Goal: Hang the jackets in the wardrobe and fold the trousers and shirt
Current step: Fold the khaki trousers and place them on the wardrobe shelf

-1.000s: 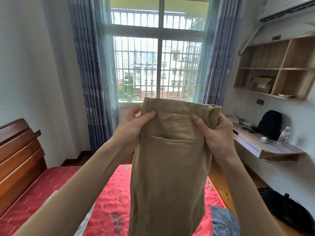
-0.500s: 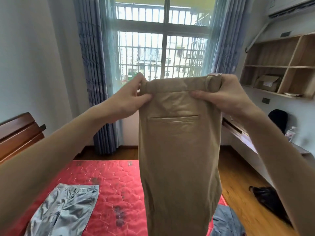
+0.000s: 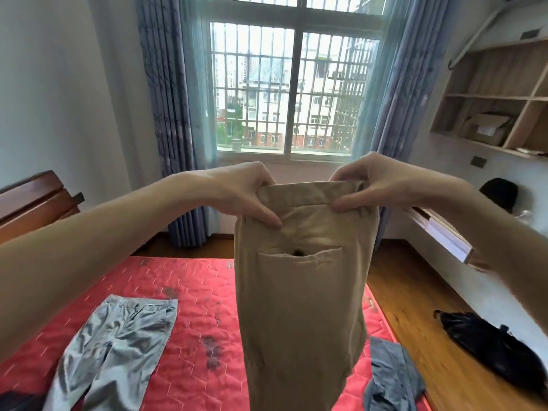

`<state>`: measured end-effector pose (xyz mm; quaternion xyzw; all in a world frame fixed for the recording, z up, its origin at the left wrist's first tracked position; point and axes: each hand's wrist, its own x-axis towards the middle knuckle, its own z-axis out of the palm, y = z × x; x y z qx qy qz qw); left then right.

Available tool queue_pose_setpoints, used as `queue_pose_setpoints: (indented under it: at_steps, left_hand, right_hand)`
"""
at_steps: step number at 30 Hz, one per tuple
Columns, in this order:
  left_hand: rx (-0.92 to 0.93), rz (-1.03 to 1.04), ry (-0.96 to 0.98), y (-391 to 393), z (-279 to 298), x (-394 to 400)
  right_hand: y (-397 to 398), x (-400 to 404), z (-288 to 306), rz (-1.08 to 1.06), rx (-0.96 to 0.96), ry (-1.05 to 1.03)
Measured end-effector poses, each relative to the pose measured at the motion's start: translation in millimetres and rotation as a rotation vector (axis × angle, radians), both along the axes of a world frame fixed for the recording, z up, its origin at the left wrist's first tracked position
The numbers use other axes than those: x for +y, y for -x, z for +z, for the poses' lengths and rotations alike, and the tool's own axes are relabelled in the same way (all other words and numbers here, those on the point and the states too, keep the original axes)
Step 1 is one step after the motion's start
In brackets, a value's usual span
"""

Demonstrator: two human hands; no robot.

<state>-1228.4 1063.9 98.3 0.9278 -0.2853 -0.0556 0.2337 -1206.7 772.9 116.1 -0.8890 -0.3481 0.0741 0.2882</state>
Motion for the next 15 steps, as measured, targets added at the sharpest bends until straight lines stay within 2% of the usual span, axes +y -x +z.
queue_pose_setpoints:
  at_steps: [3, 5, 9, 11, 15]
  left_hand:
    - [0.117, -0.039, 0.043, -9, -22, 3]
    - [0.157, -0.031, -0.002, -20, -33, 4]
    - [0.183, 0.073, -0.166, -62, -43, 17]
    - [0.164, 0.146, -0.224, -93, -47, 27]
    - [-0.011, 0.282, -0.361, -161, -53, 53]
  right_hand:
    - [-16, 2, -21, 0.025, 0.174, 0.214]
    - [-31, 8, -33, 0.041, 0.241, 0.310]
    - [-72, 34, -48, 0.011, 0.357, 0.347]
    - [-100, 54, -54, -0.047, 0.286, 0.365]
    - [-170, 100, -68, -0.131, -0.032, 0.364]
